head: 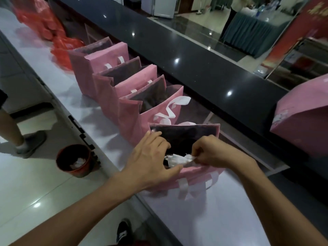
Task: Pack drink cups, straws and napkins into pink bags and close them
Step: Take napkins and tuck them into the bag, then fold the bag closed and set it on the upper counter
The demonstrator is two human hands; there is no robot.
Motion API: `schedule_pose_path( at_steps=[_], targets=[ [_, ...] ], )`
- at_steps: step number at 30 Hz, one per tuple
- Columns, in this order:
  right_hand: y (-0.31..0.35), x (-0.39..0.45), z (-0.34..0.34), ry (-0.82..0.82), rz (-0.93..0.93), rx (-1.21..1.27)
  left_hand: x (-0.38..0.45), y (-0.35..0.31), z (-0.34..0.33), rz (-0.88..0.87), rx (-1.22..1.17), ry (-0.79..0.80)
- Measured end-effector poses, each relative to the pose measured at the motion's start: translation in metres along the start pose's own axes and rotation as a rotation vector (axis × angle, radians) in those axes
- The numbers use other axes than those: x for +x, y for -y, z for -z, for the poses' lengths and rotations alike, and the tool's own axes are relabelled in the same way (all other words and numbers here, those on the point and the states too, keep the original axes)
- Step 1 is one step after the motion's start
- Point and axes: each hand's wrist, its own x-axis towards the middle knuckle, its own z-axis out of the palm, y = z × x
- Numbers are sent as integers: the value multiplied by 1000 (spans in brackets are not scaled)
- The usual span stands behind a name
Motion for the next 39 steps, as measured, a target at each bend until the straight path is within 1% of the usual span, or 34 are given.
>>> schedule_pose_path(
  at_steps=[4, 7, 10, 13, 16, 18, 20, 22, 26, 28, 31, 34, 37, 39],
  targets=[
    [8, 8, -10, 86, -54, -64, 1, 1, -2, -20, -3, -14],
    [10, 10, -17, 146, -83, -54, 2, 1, -3, -27, 3, 5],
    [9, 9, -20, 157, -98, -42, 2, 1, -5, -40, 12, 0],
    [8, 2, -15, 72, -82, 21, 3, 1, -8, -49, 20, -24],
    [12, -15, -8, -35, -1, 103, 6, 1, -4, -139, -20, -154],
    [20, -30, -7, -83, 66, 201, 14, 4, 3, -188, -42, -243],
    [25, -41, -12, -83, 127, 281, 25, 6, 11, -158, -38, -263],
    [25, -44, -22, -118, 164, 222, 40, 11, 17, -91, -24, -201],
    [17, -49, -35, -309, 245, -35, 61, 15, 24, 1, -58, 35],
    [7, -56, -39, -367, 269, -79, 62, 13, 26, 50, -64, 93],
    [-15, -68, -40, -478, 289, -132, 56, 3, 29, 100, -145, 88],
    [-43, -79, -39, -574, 192, -193, 42, -10, 25, 91, -200, 91],
    [-64, -95, -46, -678, 111, -142, 26, -29, 12, 51, -255, 47],
    [-66, -106, -55, -740, 116, -95, 18, -47, 3, 76, -287, 23]
  ],
)
